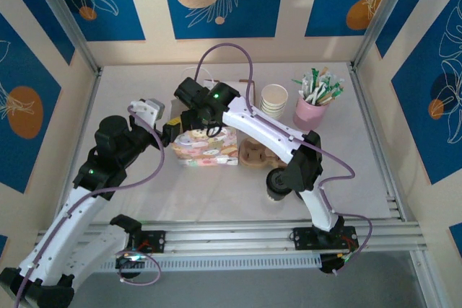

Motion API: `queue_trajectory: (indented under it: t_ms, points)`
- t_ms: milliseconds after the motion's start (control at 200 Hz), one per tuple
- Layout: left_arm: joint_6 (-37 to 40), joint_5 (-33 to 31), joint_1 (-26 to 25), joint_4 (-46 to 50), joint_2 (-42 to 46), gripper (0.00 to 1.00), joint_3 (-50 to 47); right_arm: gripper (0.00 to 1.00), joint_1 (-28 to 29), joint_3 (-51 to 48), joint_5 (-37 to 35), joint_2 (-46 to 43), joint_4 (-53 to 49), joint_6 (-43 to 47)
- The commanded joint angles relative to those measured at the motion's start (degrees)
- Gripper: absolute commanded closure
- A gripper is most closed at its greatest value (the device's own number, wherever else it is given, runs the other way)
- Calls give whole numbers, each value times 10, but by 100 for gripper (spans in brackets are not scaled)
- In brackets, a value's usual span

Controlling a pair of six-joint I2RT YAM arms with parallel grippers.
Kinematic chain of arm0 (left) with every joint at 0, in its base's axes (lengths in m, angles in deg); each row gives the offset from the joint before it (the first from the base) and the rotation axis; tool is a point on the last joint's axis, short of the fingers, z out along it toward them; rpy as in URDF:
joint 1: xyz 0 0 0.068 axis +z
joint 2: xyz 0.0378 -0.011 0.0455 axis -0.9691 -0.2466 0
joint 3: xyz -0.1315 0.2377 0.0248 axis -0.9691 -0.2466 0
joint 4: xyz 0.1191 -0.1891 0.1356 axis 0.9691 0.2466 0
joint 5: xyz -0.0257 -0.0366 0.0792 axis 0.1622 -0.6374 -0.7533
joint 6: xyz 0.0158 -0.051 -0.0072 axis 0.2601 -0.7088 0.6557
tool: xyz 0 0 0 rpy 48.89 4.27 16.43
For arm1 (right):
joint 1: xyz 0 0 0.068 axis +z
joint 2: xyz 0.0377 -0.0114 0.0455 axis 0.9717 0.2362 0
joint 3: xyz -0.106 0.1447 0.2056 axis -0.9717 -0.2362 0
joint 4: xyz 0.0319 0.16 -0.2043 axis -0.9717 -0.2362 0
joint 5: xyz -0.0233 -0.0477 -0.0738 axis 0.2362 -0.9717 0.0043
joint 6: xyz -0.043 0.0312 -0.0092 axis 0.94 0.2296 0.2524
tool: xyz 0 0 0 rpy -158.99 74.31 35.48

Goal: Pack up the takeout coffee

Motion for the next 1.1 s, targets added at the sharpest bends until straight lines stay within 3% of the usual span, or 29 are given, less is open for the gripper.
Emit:
queue_trajectory:
  t_ms: [0, 1095]
  points:
    - [-9, -11, 5, -14, -1, 32, -5, 5, 8, 17, 11, -20, -21, -5]
    - [-31, -20, 17, 11, -21, 29, 14, 4, 22, 51, 33, -78, -39, 24]
